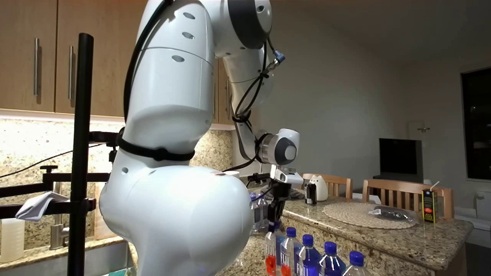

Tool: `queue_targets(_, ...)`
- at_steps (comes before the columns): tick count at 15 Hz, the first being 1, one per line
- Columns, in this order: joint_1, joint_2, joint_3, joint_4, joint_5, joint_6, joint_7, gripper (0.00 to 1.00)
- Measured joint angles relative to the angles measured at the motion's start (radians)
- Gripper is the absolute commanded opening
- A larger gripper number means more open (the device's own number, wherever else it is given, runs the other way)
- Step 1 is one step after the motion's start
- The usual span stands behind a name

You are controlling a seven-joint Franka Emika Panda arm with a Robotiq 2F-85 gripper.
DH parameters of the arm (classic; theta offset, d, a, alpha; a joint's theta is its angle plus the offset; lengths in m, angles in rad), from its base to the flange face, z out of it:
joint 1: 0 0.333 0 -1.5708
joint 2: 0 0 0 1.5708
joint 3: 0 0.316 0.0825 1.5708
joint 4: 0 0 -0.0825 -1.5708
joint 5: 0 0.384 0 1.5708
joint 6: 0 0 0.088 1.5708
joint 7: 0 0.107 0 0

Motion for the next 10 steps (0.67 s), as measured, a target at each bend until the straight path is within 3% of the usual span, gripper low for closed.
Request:
queue_targets(5, -0.001, 0.0, 0.001, -0.004, 0.009, 0.016, 0.024, 0.14)
queue_targets(6, -0.001, 0.0, 0.001, -0.004, 0.011, 0.02, 0.025, 0.18)
queue_targets(7, -0.001, 0.0, 0.002, -0.005, 0.012, 0.024, 0.026, 0.6)
queue_targets(10, -0.001, 0.0, 0.004, -0.01, 0.018, 0.037, 0.026, 0.73)
